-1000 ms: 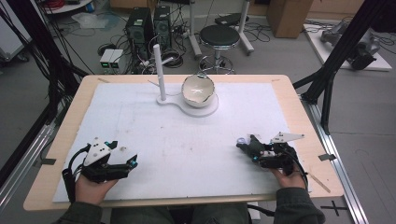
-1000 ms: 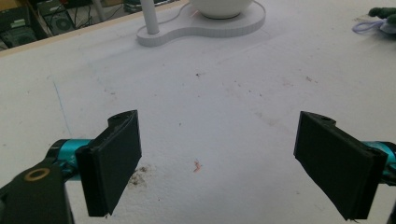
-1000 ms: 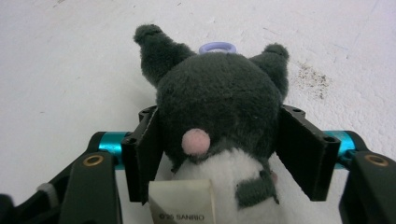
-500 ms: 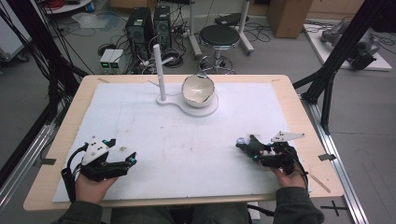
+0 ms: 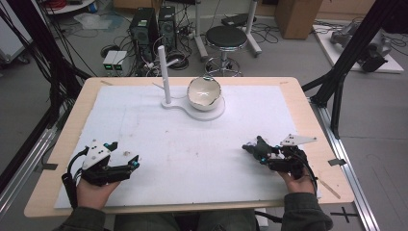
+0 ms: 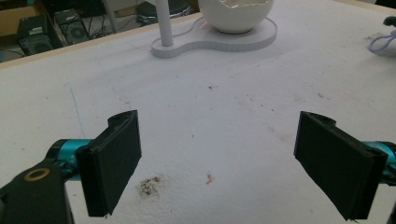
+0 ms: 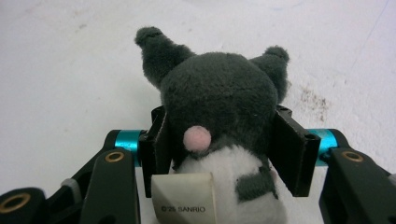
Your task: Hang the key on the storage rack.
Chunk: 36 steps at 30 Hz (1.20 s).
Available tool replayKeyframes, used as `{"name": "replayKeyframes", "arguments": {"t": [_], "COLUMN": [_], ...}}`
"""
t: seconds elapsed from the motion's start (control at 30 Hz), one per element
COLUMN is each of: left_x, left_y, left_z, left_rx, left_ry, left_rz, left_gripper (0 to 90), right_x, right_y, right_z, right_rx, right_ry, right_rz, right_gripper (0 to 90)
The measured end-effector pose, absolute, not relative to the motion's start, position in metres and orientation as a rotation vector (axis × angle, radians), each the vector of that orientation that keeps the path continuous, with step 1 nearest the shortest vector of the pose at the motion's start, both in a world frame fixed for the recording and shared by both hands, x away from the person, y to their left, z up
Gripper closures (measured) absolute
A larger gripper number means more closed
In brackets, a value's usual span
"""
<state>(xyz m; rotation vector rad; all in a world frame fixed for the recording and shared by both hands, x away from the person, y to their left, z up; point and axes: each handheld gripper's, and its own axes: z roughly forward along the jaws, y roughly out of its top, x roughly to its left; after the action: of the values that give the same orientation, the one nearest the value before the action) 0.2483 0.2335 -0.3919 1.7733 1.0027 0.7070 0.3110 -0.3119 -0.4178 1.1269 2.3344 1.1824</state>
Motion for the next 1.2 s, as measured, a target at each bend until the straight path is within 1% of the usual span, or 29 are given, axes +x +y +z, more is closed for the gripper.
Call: {"name": "replayKeyframes", "arguments": {"t": [0.47, 1.2], "left_x": [0.248, 0.248], "left_y": [0.233, 0.235], "left_z": [-0.392, -0.392], "left_rx": [1.765, 1.755], "left_ry": [1.003, 1.009], "left_rz": [0.707, 0.711], "left_gripper": [15.2, 15.1], "right_x": [0.31, 0.327], "right_y": [-0.301, -0.269], "right_z": [-0.401, -0.371], "right_rx": [1.06, 0.957], "right_ry": [2.302, 2.273], "right_rz": [1.252, 1.401], "right_gripper": [45.0, 45.1]}}
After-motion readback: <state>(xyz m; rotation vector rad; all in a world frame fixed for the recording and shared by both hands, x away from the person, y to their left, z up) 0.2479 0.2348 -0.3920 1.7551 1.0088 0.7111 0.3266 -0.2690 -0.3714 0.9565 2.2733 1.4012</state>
